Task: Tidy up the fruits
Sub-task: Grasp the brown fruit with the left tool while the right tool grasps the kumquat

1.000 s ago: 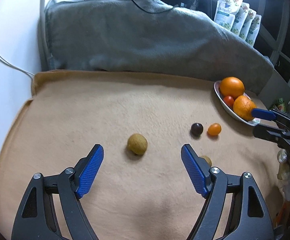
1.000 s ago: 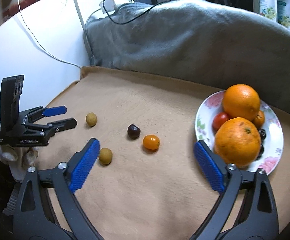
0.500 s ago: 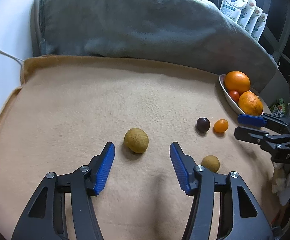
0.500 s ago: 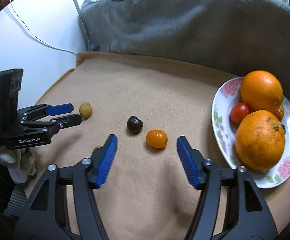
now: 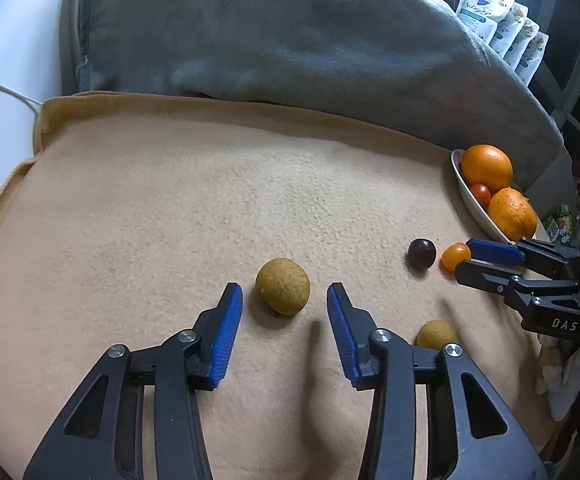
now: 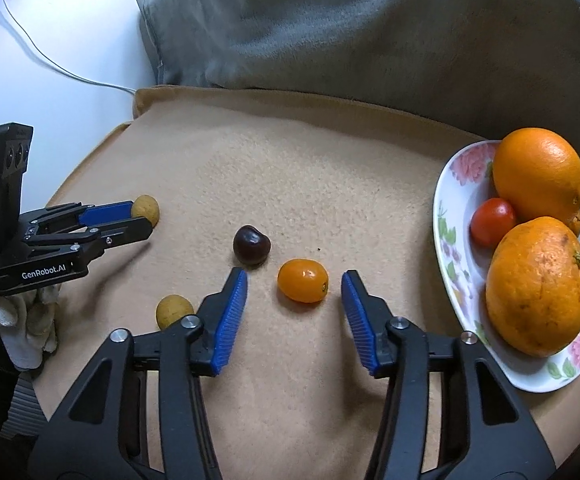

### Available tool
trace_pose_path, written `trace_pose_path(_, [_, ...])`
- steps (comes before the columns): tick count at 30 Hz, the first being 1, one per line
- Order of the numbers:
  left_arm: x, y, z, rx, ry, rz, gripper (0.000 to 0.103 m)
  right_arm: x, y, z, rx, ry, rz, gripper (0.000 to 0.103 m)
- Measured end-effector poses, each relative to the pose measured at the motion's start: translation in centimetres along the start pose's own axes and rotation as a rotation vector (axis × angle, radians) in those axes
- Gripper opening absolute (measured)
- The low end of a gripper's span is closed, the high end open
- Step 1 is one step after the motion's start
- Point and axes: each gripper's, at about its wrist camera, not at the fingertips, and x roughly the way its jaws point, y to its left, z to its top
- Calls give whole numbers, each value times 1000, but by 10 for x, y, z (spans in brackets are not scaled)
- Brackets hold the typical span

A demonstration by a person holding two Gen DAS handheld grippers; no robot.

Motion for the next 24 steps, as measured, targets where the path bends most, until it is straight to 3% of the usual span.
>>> trace_pose_path(10, [8, 0, 4, 4, 13, 9, 27, 3, 4, 2, -18, 9, -10, 42])
trace_pose_path(15, [9, -2, 5, 5, 10, 11, 27, 6, 2, 1, -11, 16, -13, 28])
trace_pose_path(24, [3, 0, 4, -1, -4, 5, 27, 4, 2, 2, -6, 4, -6, 28])
